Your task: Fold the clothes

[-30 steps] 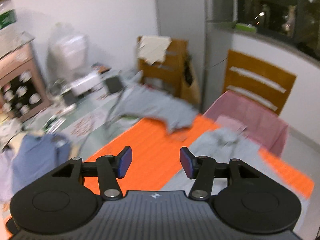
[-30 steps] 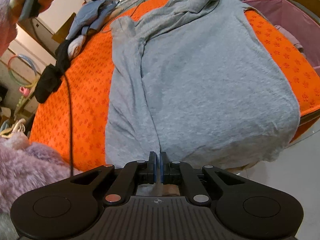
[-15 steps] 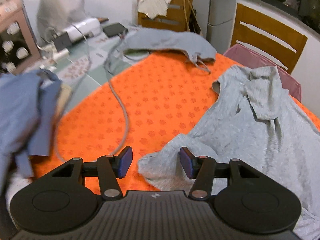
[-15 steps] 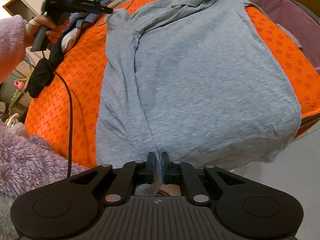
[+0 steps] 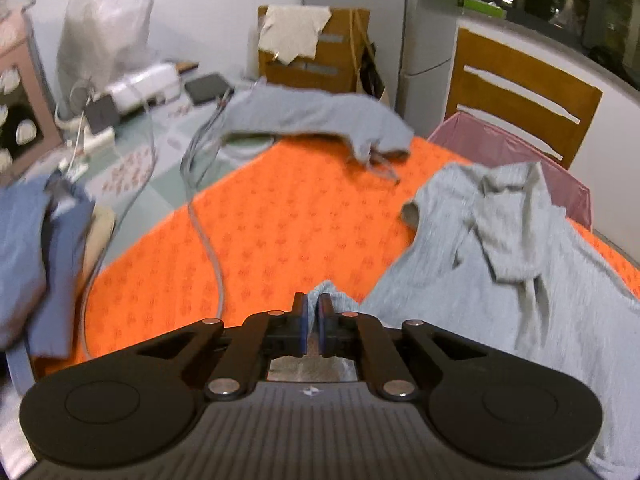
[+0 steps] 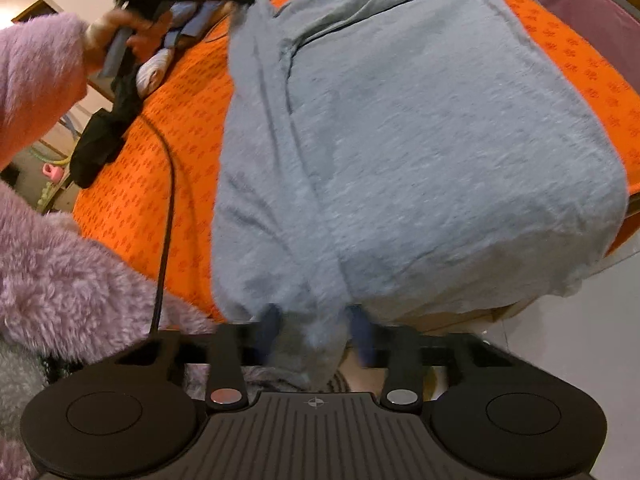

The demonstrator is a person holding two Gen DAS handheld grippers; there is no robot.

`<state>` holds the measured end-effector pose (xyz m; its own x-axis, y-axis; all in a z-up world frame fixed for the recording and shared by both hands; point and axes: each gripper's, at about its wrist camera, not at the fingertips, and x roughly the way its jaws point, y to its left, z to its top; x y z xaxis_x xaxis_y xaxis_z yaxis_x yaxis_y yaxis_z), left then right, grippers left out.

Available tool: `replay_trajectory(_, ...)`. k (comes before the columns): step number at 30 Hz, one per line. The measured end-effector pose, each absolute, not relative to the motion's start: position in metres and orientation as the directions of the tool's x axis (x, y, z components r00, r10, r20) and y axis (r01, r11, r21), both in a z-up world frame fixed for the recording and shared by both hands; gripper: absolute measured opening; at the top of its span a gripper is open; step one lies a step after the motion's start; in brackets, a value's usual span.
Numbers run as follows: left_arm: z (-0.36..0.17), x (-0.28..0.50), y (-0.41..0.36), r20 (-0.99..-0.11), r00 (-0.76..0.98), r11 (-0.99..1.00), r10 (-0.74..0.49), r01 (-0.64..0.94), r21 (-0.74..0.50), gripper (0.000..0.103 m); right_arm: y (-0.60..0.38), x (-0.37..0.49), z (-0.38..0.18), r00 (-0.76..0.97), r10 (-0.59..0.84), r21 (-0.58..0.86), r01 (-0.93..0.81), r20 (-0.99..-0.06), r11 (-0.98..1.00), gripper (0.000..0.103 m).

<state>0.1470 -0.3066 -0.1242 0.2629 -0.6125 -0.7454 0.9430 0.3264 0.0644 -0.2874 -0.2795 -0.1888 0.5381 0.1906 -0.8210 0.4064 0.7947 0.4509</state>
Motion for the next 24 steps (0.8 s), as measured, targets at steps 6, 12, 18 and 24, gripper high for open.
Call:
replay_trajectory(6, -0.136, 0.141, -0.333, -0.756, 0.291, 0.328, -0.586, 0.939, 0.106, 0.006, -0.275, -0.302, -0.172, 0.536, 0.103, 0.371, 0.42, -0.838, 0.828, 0.005)
replay_trajectory(12, -0.14, 0.143, -0.326, -0.761, 0.352, 0.409, -0.545, 0.904, 0.126, 0.037, -0.272, -0.307, -0.174, 0.489, 0.035, 0.287, 0.453, -0.872, 0.844, 0.006)
replay_trajectory(18, -0.1, 0.139, -0.278, -0.727, 0.401, 0.496, -0.557, 0.863, 0.096, 0.051, -0.267, -0.316, -0.178, 0.481, 0.025, 0.268, 0.445, -0.876, 0.855, 0.007)
replay_trajectory(24, -0.068, 0.109, -0.211, -0.722, 0.416, 0.55, -0.553, 0.833, 0.059, 0.053, -0.262, -0.325, -0.175, 0.554, 0.036, 0.329, 0.439, -0.832, 0.836, 0.015)
